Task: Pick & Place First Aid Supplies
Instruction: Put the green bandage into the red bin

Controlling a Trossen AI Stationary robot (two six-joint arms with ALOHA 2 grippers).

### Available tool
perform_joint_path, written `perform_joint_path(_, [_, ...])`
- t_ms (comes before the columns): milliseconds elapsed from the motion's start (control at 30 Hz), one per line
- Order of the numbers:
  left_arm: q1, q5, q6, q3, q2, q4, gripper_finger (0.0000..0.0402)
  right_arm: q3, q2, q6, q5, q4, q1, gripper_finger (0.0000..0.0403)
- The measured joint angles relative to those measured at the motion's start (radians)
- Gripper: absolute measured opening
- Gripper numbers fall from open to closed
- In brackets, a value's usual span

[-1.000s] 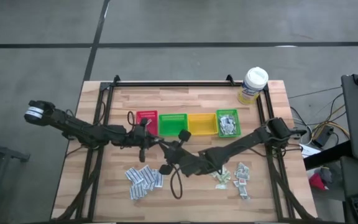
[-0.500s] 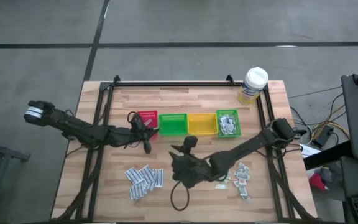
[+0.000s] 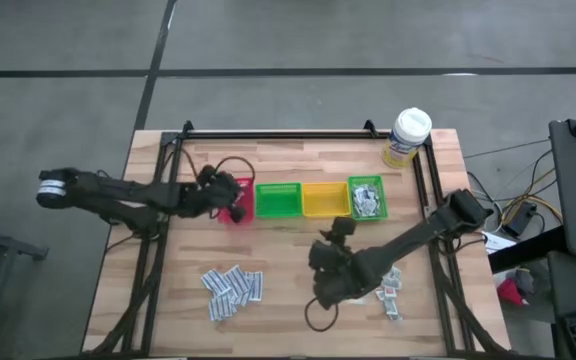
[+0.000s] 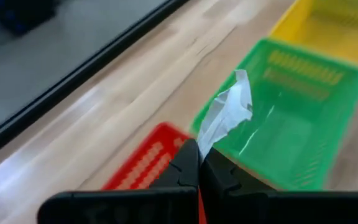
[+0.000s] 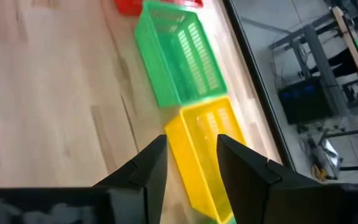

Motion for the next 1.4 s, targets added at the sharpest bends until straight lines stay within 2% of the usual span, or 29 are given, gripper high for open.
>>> perform_joint_path(133, [0.068, 0.051, -0.001, 0.072, 0.000, -0.157, 0.0000, -0.018, -0.007, 0.023, -0.021, -0.036, 0.025, 0.0132])
perform_joint_path(267, [0.128, 0.138, -0.002, 0.109, 0.020, -0.235, 0.0000, -0.035, -0.009, 0.076, -0.044, -0.065, 0.044, 0.0136])
perform_joint_path(500, [0.192, 0.300, -0.043, 0.105, 0.124, -0.258, 0.0000, -0.074, -0.022, 0.193, -0.054, -0.103, 0.096, 0.0140])
perform_joint_path(833, [0.245, 0.445, -0.062, 0.133, 0.266, -0.255, 0.0000, -0.092, -0.024, 0.295, -0.056, -0.117, 0.167, 0.0134])
perform_joint_path(1200, [0.247, 0.473, -0.049, 0.142, 0.297, -0.263, 0.0004, -0.092, -0.024, 0.343, -0.070, -0.129, 0.208, 0.0137])
perform_joint_path(1400, [0.247, 0.473, -0.047, 0.143, 0.296, -0.270, 0.0045, -0.092, -0.024, 0.376, -0.092, -0.151, 0.221, 0.0133])
